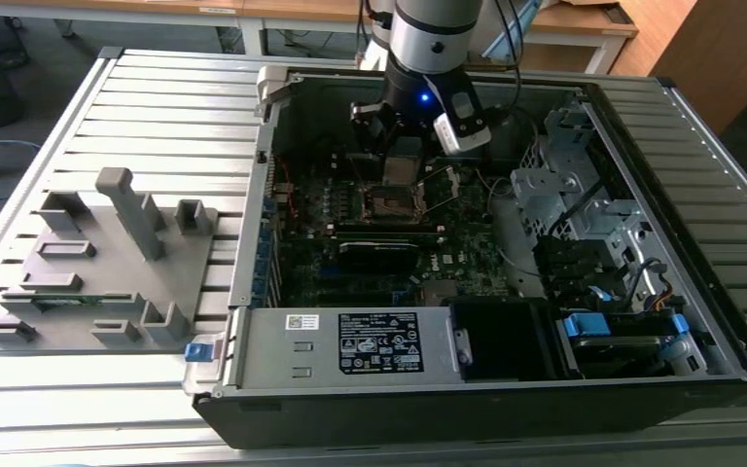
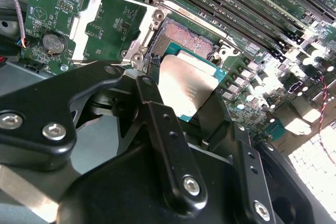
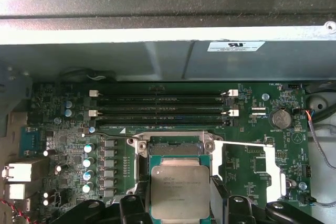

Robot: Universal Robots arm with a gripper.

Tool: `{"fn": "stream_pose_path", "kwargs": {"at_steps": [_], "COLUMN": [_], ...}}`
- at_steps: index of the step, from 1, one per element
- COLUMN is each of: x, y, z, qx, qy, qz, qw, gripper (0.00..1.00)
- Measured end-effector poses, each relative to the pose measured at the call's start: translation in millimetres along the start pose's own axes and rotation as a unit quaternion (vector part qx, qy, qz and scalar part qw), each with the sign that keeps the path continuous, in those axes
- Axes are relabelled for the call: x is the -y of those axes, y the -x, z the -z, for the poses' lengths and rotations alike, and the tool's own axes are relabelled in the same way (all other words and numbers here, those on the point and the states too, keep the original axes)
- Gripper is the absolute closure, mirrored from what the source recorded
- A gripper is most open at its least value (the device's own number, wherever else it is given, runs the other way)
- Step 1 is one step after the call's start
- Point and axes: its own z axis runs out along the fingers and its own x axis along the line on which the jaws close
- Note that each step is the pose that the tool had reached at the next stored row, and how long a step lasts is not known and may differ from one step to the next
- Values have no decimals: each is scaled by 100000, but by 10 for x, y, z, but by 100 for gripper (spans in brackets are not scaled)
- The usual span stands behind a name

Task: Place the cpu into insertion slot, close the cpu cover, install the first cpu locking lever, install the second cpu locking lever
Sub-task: 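Place the cpu into insertion slot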

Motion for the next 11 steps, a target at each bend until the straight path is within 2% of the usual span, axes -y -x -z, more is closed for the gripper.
{"fn": "stream_pose_path", "kwargs": {"at_steps": [7, 11], "x": [1, 4], "y": [0, 1], "z": [-12, -44], "qx": [6, 1], "qy": [9, 1], "qz": [-1, -4], "qw": [100000, 100000], "gripper": [46, 46]}}
